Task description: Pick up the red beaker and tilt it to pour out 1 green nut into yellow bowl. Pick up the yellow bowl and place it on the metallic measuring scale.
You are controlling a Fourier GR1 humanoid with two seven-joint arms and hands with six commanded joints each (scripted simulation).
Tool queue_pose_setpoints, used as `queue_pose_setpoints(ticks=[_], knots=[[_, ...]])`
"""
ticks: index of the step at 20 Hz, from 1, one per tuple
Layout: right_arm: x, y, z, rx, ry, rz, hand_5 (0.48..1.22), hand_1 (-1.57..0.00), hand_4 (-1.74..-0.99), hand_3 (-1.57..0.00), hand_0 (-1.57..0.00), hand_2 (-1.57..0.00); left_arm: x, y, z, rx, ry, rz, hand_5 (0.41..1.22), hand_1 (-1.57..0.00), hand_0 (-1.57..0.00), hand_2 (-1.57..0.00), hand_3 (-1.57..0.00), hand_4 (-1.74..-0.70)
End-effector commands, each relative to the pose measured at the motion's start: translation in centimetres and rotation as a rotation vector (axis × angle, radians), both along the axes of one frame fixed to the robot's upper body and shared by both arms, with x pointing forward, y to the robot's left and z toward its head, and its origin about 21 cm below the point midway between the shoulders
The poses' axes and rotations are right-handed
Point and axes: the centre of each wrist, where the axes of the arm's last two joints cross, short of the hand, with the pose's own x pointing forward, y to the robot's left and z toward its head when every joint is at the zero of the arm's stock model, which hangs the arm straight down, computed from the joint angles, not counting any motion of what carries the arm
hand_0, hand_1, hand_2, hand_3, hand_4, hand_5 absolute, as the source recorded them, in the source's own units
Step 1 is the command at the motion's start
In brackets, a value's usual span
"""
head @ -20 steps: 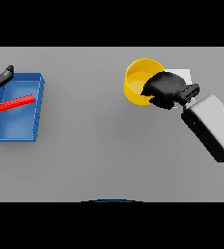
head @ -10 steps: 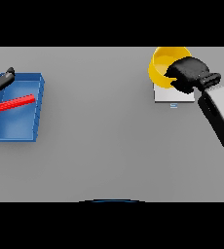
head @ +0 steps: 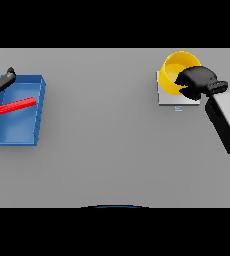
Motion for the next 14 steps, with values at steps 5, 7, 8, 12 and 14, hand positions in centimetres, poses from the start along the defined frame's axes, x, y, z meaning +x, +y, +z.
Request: queue_pose_setpoints(ticks=[5, 7, 8, 12, 14], knots=[[0.5, -0.4, -0.3, -0.001, 0.021, -0.02, 1.221, -1.57, -1.741, -1.42, -1.57, -1.38, -0.3, 0.4, -0.3, 0.002, 0.021, -0.008, 0.788, 0.0, 0.0, 0.0, 0.0, -0.84], [0.5, -0.4, -0.6, -0.004, 0.027, -0.027, 1.221, -1.57, -1.741, -1.38, -1.57, -1.4, -0.3, -0.1, -0.1, -0.002, 0.008, -0.012, 0.78, 0.0, 0.0, 0.0, 0.0, -0.84], [0.5, -0.4, -0.7, 0.002, 0.034, -0.023, 1.221, -1.5, -1.741, -1.25, -1.57, -1.44, -0.3, 0.4, 0.1, -0.002, 0.011, -0.009, 0.779, 0.0, 0.0, 0.0, 0.0, -0.84], [0.5, -0.8, -0.5, 0.026, 0.06, -0.067, 1.014, -0.96, -1.559, -0.69, -1.15, -0.85, -0.4, 0.3, -0.2, -0.004, 0.013, -0.018, 0.771, 0.0, 0.0, 0.0, 0.0, -0.83], [0.7, -0.4, -0.3, 0.046, 0.078, -0.08, 0.923, -0.67, -1.513, -0.48, -0.76, -0.58, -0.6, 0.3, -0.2, -0.02, 0.007, -0.012, 0.764, 0.0, 0.0, 0.0, 0.0, -0.84]])
